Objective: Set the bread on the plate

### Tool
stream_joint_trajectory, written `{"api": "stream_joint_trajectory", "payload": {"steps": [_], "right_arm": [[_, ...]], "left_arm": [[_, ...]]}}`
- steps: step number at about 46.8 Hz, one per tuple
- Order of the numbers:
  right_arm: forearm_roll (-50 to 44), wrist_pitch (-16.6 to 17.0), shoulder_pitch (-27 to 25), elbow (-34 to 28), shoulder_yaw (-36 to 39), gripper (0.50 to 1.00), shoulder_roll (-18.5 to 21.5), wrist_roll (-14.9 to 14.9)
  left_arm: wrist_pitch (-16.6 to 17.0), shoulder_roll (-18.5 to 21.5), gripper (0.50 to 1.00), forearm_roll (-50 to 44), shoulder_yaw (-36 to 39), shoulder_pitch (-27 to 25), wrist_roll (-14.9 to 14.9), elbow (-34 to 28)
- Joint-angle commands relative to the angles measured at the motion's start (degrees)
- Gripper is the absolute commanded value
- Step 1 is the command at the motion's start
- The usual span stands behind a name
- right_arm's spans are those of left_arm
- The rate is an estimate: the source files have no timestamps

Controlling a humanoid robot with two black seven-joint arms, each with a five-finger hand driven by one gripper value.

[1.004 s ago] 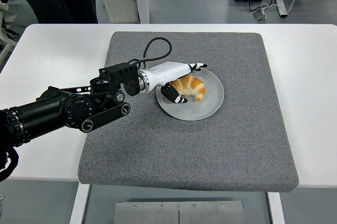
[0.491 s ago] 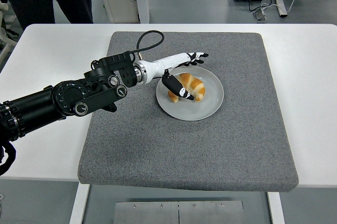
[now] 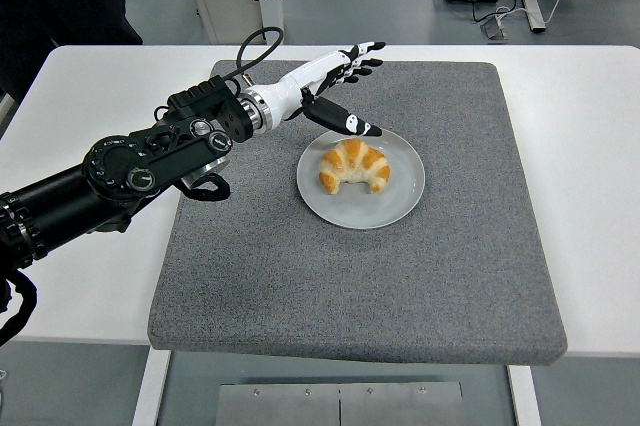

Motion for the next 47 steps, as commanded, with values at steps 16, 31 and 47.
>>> {"api": "stream_joint_trajectory", "payload": {"steps": [16, 31, 47], "right_arm": [[0.00, 0.07, 0.04, 0.00, 0.00, 1.000, 0.00, 0.00], [0.00, -0.02, 0.04, 0.00, 0.00, 1.000, 0.00, 0.00], [0.00, -0.02, 0.04, 0.00, 0.00, 1.000, 0.00, 0.00]], "left_arm": [[6.47, 0.40, 0.969, -10.79, -0.08, 0.56, -4.88, 0.91], [6.92, -6.09, 0.969, -20.37, -2.98, 1.96, -10.24, 13.91], [6.83, -9.00, 0.969, -27.67, -6.41, 2.40, -12.00, 20.95]]}}
